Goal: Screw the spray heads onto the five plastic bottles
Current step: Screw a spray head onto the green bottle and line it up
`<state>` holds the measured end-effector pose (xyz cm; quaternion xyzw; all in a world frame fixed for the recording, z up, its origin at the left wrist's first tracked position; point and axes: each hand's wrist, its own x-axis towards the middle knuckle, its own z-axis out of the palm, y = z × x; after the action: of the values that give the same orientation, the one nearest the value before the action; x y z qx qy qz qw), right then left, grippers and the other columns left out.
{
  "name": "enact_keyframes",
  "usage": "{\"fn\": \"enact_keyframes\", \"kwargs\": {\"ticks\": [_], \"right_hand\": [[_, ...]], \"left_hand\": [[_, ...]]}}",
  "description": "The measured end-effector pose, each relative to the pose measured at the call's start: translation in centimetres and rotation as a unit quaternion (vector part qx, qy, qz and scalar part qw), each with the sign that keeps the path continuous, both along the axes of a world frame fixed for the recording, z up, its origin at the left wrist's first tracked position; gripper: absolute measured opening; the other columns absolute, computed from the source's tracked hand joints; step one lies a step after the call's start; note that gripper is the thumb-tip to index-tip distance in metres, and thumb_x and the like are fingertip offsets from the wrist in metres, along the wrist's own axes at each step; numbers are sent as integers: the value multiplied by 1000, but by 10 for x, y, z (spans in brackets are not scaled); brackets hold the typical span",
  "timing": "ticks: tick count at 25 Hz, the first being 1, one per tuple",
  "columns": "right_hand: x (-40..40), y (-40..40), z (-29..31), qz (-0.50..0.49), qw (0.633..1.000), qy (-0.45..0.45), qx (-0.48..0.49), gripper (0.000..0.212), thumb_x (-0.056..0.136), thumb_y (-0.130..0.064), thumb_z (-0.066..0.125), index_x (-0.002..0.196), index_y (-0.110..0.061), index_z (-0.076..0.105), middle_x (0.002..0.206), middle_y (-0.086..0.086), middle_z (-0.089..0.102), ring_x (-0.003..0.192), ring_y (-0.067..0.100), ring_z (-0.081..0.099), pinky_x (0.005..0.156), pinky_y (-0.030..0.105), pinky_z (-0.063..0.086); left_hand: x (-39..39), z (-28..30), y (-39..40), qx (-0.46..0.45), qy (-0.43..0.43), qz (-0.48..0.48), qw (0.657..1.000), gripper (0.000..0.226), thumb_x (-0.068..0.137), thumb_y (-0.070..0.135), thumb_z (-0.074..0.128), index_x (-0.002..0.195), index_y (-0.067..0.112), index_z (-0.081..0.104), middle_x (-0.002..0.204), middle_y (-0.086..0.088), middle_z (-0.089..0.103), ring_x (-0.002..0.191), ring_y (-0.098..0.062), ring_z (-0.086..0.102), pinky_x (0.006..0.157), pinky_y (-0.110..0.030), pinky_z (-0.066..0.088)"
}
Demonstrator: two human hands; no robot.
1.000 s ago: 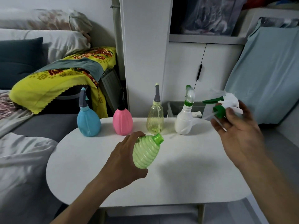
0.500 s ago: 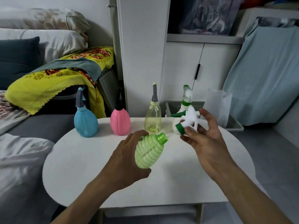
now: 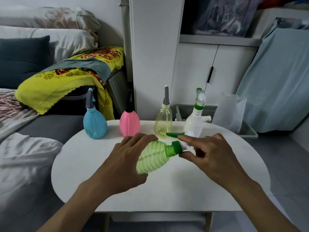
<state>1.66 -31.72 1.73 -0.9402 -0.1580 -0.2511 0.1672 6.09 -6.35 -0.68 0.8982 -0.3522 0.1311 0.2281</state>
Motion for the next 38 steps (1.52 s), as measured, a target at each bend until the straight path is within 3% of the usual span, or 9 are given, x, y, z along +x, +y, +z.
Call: {"fn": "enact_keyframes", "kwargs": {"ticks": [3, 5, 7, 9, 11, 14, 18, 29, 38], "right_hand": [[1, 2, 0, -7, 993, -77, -86, 41, 76, -47, 72, 104, -17, 78, 76, 2, 68, 69, 22, 57, 70, 29, 28], [1, 3, 0, -4, 990, -102, -99, 40, 79, -51, 71, 103, -20, 78, 95, 4, 66, 87, 25, 55, 75, 31, 28], [1, 4, 0, 19, 993, -88, -82, 41, 82, -52, 65, 107, -21, 75, 115, 2, 67, 107, 24, 53, 88, 35, 34], [0, 7, -4, 68, 997, -24, -5, 39, 89, -50, 56, 116, -25, 69, 119, -12, 65, 114, 11, 52, 97, 25, 34], [-3, 12, -9, 96, 989, 76, 81, 33, 92, -52, 49, 124, -44, 54, 118, -37, 54, 114, -10, 45, 94, 6, 29], [-4, 18, -19, 108, 970, 149, 157, 32, 87, -52, 57, 116, -53, 43, 119, -37, 52, 113, -3, 49, 86, 6, 36], [0, 19, -19, 118, 966, 133, 190, 32, 85, -38, 69, 110, -38, 50, 112, -25, 58, 105, 5, 57, 80, 17, 46], [-2, 16, -6, 161, 971, 88, 153, 30, 80, -23, 74, 105, -27, 57, 112, -22, 53, 104, 5, 55, 82, 10, 46], [-6, 14, 0, 142, 956, 141, 214, 38, 81, -48, 68, 113, -48, 47, 106, -28, 56, 95, 3, 59, 69, 10, 49]], "left_hand": [[0, 4, 6, 8, 3, -6, 1000, 95, 57, 31, 86, 136, 40, 35, 129, 17, 49, 110, -14, 50, 86, -41, 52], [1, 8, 8, 3, 14, -11, 1000, 95, 57, 31, 85, 136, 41, 34, 129, 18, 48, 110, -14, 50, 86, -42, 53], [0, 9, 8, 10, 16, -16, 1000, 95, 57, 32, 85, 136, 41, 33, 129, 18, 48, 111, -13, 49, 87, -42, 52], [0, 10, 9, 13, 18, -16, 1000, 94, 58, 32, 85, 136, 42, 33, 130, 18, 48, 112, -13, 49, 88, -42, 52], [1, 9, 10, 22, 14, -15, 1000, 94, 58, 33, 86, 136, 42, 33, 130, 16, 49, 113, -14, 49, 89, -43, 52], [1, 8, 10, 39, 15, -14, 999, 96, 59, 33, 87, 136, 44, 30, 131, 15, 49, 115, -14, 48, 92, -42, 52], [0, 8, 8, 35, 28, -19, 999, 96, 59, 33, 87, 136, 44, 31, 131, 14, 50, 116, -15, 49, 93, -44, 52], [-3, 17, 6, 41, 40, -29, 998, 95, 62, 32, 87, 141, 40, 35, 135, 14, 49, 120, -14, 46, 97, -44, 49], [-9, 21, 2, 48, 7, -25, 998, 96, 60, 29, 88, 140, 39, 36, 134, 10, 52, 119, -18, 49, 96, -45, 49]]}}
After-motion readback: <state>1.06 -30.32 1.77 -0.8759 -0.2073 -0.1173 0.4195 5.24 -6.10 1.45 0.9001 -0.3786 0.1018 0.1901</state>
